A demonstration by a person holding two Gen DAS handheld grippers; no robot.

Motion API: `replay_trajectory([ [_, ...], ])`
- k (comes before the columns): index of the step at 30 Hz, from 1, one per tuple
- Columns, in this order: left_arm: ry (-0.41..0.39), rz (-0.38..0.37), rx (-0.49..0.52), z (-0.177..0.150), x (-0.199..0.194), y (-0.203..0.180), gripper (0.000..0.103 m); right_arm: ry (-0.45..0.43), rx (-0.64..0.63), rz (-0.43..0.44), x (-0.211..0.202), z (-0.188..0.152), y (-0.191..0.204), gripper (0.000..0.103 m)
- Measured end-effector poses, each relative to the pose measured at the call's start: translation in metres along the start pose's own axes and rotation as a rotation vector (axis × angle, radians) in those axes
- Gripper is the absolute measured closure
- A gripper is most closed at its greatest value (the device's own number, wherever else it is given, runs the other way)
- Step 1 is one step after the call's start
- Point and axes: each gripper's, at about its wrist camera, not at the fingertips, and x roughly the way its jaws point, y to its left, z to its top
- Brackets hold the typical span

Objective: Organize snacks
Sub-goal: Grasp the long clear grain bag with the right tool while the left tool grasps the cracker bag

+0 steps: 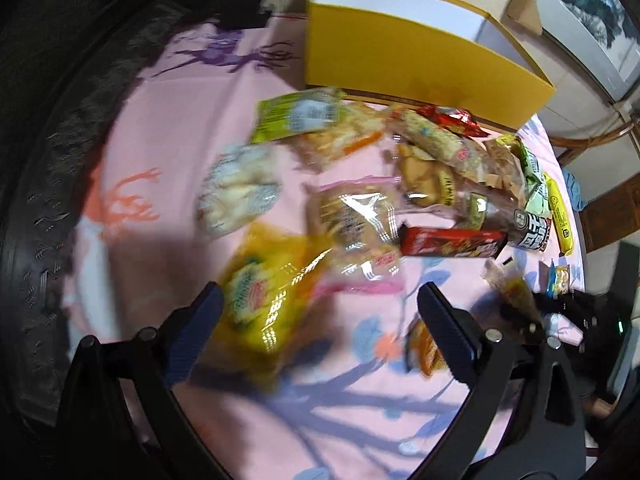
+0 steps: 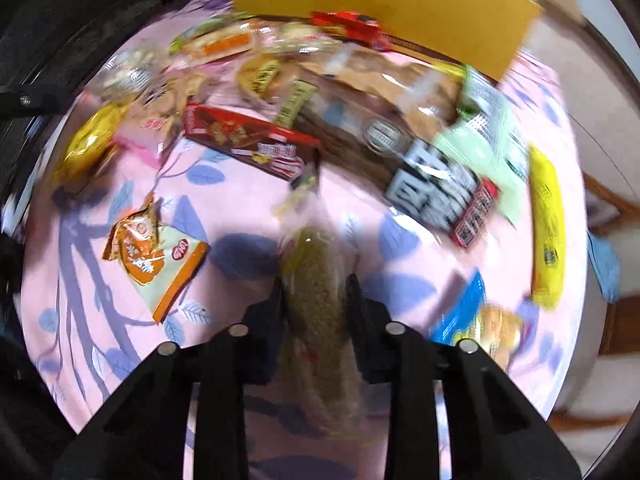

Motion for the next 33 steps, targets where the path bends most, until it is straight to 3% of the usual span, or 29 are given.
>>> replay_trajectory([
  [3, -0.003, 0.071, 0.088, 0.012, 0.027, -0.025, 0.004, -0.022, 0.075, -0.022, -0.002, -0.008, -0.002, 0.074],
  [7, 0.036, 0.088, 0.124, 0.02, 0.055, -0.038, 0.004, -0.019, 0.138, -0.026, -0.001, -0.01, -0.005, 0.074],
  [11, 0.09, 0.184, 0.151, 0.022, 0.087, -0.036, 0.003, -0.01, 0.183, -0.002, -0.006, -0.011, -0.016, 0.074],
  [14, 0.066, 0.139, 0.143, 0.019, 0.09, -0.023, 0.002, 0.0, 0.206, -0.001, -0.003, -0.008, -0.016, 0.074],
  [19, 0.025, 0.14, 0.149, 0.019, 0.088, -0.029, 0.006, 0.004, 0.212, -0.021, -0.002, -0.008, -0.009, 0.073],
  [21, 0.016, 0.138, 0.144, 0.019, 0.088, -0.037, 0.011, 0.013, 0.201, -0.034, 0.0, -0.005, -0.006, 0.072],
  [24, 0.001, 0.131, 0.145, 0.019, 0.085, -0.045, 0.032, 0.031, 0.19, -0.053, 0.001, -0.003, -0.002, 0.072],
  [27, -0.023, 0.119, 0.13, 0.018, 0.081, -0.046, 0.043, 0.02, 0.206, -0.062, 0.0, -0.003, -0.001, 0.076],
  [30, -0.035, 0.062, 0.085, 0.017, 0.071, -0.036, 0.055, -0.006, 0.255, -0.02, -0.006, -0.004, -0.008, 0.077],
  [33, -0.038, 0.011, 0.033, 0.017, 0.058, -0.022, 0.058, -0.052, 0.255, -0.013, -0.022, 0.0, -0.008, 0.077],
])
